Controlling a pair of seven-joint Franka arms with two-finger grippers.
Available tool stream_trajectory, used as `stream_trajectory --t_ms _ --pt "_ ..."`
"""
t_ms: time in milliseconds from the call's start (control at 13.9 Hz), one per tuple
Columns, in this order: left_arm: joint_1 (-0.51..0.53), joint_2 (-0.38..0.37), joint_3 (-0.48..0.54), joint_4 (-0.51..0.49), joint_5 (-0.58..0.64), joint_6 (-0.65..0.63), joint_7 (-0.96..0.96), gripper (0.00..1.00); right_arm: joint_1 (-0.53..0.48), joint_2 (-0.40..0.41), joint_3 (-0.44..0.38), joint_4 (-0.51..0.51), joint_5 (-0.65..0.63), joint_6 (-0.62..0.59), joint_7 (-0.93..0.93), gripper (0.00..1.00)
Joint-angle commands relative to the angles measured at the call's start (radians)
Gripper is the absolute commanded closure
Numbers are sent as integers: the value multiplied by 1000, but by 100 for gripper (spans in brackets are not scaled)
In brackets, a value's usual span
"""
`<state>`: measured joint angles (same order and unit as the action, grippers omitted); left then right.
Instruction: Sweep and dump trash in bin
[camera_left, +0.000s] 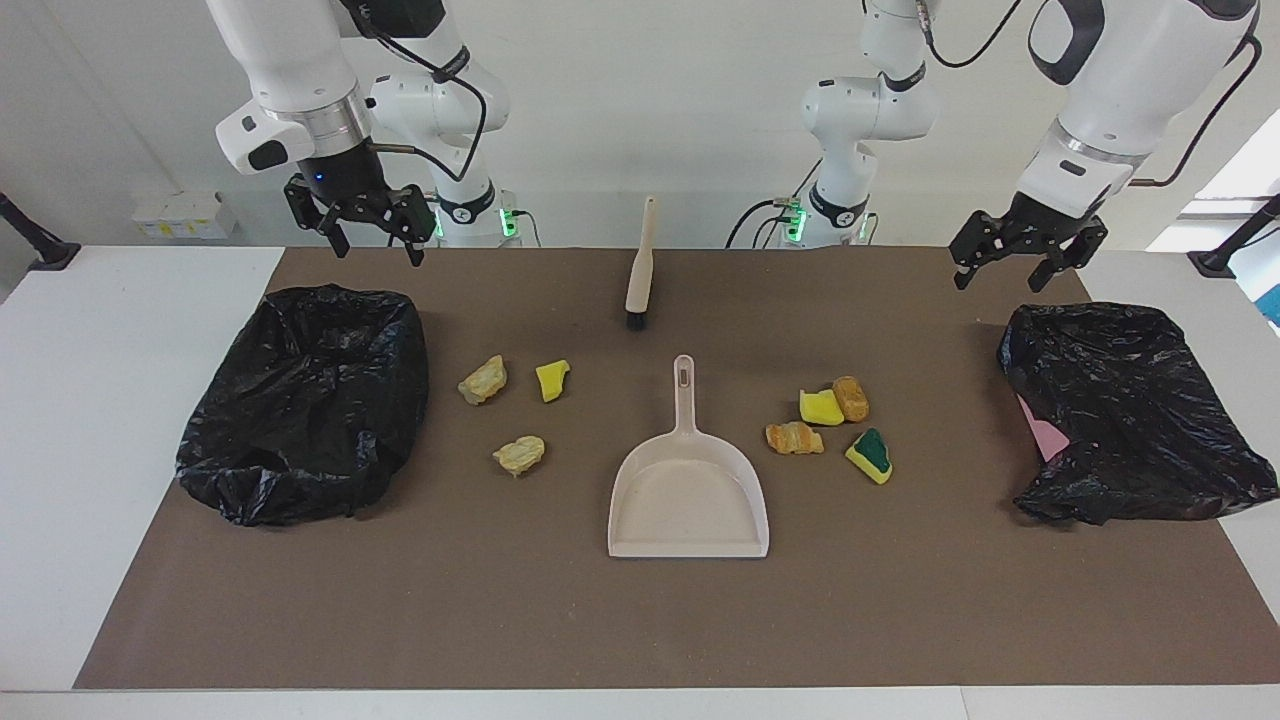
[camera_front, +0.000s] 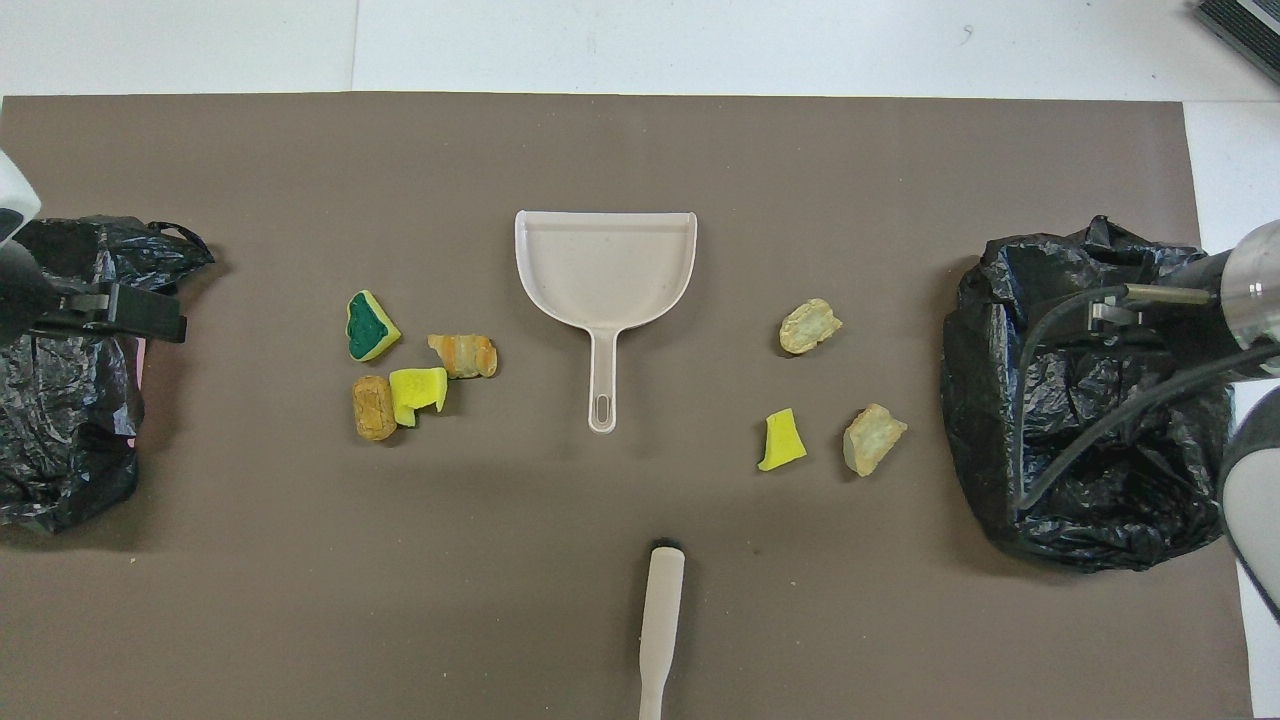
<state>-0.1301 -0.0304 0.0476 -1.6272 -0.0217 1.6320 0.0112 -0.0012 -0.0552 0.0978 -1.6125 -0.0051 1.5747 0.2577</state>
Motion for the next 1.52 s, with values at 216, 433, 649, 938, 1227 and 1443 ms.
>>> stream_trajectory --t_ms 216,433,649,938,1227,1443 --pt "-19 -11 15 4 20 -9 4 0 -14 -23 0 -24 22 -2 -40 0" --pt "-7 -11 20 7 16 -1 -4 0 -25 -18 -1 -18 23 -9 -37 0" --pt "3 -13 18 3 9 -1 7 0 -22 -23 -3 -23 24 -13 -37 0" --pt "-5 -25 15 -30 5 0 10 0 -7 -37 -1 -49 24 4 -18 0" --pt "-9 -26 15 -85 -37 51 6 0 12 -49 8 -99 22 77 -17 0" --pt "-16 -26 14 -147 -75 104 -2 0 50 -38 8 -127 7 123 20 0"
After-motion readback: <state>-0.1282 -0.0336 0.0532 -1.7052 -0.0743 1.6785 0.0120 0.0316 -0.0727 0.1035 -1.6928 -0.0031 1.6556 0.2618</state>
